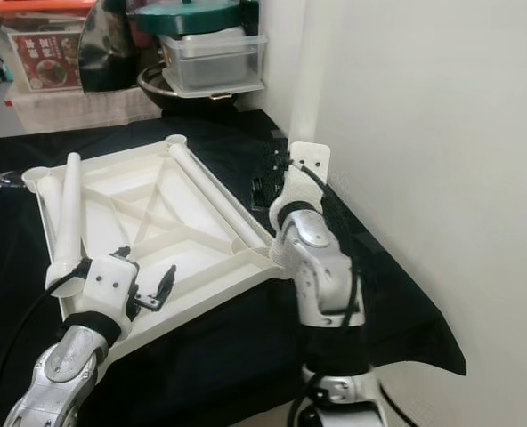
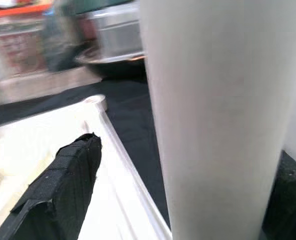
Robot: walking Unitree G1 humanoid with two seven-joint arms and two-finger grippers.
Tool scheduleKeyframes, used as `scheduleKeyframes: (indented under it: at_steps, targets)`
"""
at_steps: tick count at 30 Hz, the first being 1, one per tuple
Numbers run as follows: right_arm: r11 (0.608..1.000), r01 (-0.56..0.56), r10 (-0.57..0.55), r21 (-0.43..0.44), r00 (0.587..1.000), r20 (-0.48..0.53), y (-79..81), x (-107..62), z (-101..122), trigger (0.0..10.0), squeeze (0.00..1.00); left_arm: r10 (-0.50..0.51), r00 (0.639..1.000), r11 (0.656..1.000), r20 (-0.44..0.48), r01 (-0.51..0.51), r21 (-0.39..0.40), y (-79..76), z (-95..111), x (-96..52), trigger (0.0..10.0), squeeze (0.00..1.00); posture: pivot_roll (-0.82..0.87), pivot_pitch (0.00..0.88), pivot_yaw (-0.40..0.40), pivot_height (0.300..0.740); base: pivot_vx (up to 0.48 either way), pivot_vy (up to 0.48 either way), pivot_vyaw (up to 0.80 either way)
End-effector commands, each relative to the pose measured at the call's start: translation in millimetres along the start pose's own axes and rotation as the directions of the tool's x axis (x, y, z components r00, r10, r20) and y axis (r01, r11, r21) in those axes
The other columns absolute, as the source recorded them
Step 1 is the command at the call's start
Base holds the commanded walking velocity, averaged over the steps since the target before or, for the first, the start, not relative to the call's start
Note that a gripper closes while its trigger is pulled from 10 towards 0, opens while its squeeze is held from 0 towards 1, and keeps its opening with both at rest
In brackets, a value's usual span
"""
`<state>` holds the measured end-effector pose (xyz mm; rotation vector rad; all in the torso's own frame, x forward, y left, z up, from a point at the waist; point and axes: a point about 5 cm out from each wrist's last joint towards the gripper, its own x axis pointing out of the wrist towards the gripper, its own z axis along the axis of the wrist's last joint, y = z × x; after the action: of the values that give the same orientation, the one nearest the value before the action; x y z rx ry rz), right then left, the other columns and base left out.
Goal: Building children table
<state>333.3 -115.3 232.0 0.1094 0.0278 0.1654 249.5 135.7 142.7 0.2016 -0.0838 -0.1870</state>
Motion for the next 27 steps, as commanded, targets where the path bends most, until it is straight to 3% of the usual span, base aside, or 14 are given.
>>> scheduleKeyframes:
  at_steps: [1,2,5,6,9,17,19,20,22,23,24,25,26,27]
  targets:
    - [0.966,-0.258,0.258,-0.005,0.966,-0.008,8.6,-3.8,-4,10.0,0.22,-0.001,1.0,1.0,-0.007,0.001,0.003,-1.6,-3,1.5,10.0,0.0,0.05,0.0,-0.027,0.74,0.0,0.0,0.0]
    - [0.966,-0.258,0.258,-0.005,0.966,-0.008,8.6,-3.8,-4,10.0,0.22,-0.001,1.0,1.0,-0.007,0.001,0.003,-1.6,-3,1.5,10.0,0.0,0.05,0.0,-0.027,0.74,0.0,0.0,0.0]
    - [0.786,-0.615,0.61,-0.064,0.788,-0.081,2.7,-26.5,-13,10.0,0.0,-0.002,1.0,1.0,-0.006,0.002,-0.002,-2.3,-3,2.5,10.0,0.0,0.05,0.0,-0.032,0.74,0.0,0.0,0.0]
    - [0.786,-0.615,0.61,-0.064,0.788,-0.081,2.7,-26.5,-13,10.0,0.0,-0.002,1.0,1.0,-0.006,0.002,-0.002,-2.3,-3,2.5,10.0,0.0,0.05,0.0,-0.032,0.74,0.0,0.0,0.0]
    - [0.684,-0.726,0.72,-0.07,0.688,-0.095,6.0,-35.6,-13,10.0,0.0,-0.002,1.0,1.0,-0.005,0.002,-0.001,-2.2,-4,2.6,10.0,0.0,0.05,0.0,-0.036,0.74,0.0,0.0,0.0]
    - [0.565,-0.815,0.805,-0.127,0.578,-0.135,23.3,-33.8,-25,10.0,0.0,0.009,1.0,1.0,-0.005,-0.009,0.006,0.3,-3,1.8,10.0,0.0,0.09,0.0,-0.051,0.74,0.0,0.0,0.0]
    - [0.561,-0.818,0.808,-0.125,0.575,-0.133,25.6,-32.3,-27,10.0,0.0,0.011,1.0,1.0,-0.006,-0.011,0.007,0.8,-3,1.3,10.0,0.0,0.09,0.0,-0.053,0.74,0.0,0.0,0.0]
    - [0.565,-0.816,0.805,-0.12,0.578,-0.134,24.9,-28.7,-29,7.8,0.0,0.013,1.0,1.0,-0.006,-0.013,0.009,1.3,-3,1.0,10.0,0.0,0.09,0.0,-0.056,0.74,0.0,0.0,0.0]
    - [0.569,-0.814,0.803,-0.116,0.581,-0.134,23.6,-26.4,-31,7.8,0.0,0.015,1.0,1.0,-0.006,-0.015,0.01,1.5,-4,0.8,10.0,0.0,0.09,0.0,-0.056,0.74,0.0,0.0,0.0]
    - [0.599,-0.794,0.784,-0.103,0.607,-0.129,19.3,-22.3,-33,2.0,0.0,0.016,1.0,1.0,-0.007,-0.016,0.011,1.9,-4,0.4,10.0,0.0,0.1,0.0,-0.056,0.74,0.0,0.0,0.0]
    - [0.638,-0.766,0.755,-0.079,0.642,-0.13,13.1,-17.6,-35,0.0,0.0,0.017,1.0,1.0,-0.008,-0.017,0.012,2.2,-4,0.1,10.0,0.0,0.1,0.0,-0.056,0.74,0.0,0.0,0.0]
    - [0.72,-0.692,0.68,-0.064,0.72,-0.139,3.2,-9.9,-38,0.0,0.0,0.017,1.0,1.0,-0.009,-0.017,0.013,2.5,-4,-0.3,10.0,0.0,0.09,0.0,-0.054,0.74,0.0,0.0,0.0]
    - [0.72,-0.692,0.68,-0.064,0.72,-0.139,3.2,-9.9,-38,0.0,0.0,0.017,1.0,1.0,-0.009,-0.017,0.013,2.5,-4,-0.3,10.0,0.0,0.09,0.0,-0.054,0.74,0.0,0.0,0.0]
    - [0.783,-0.62,0.607,-0.056,0.78,-0.155,-5.1,-4.3,-42,0.0,0.0,0.017,1.0,1.0,-0.01,-0.017,0.014,2.7,-5,-0.8,10.0,0.0,0.09,0.0,-0.052,0.74,0.0,0.0,0.0]
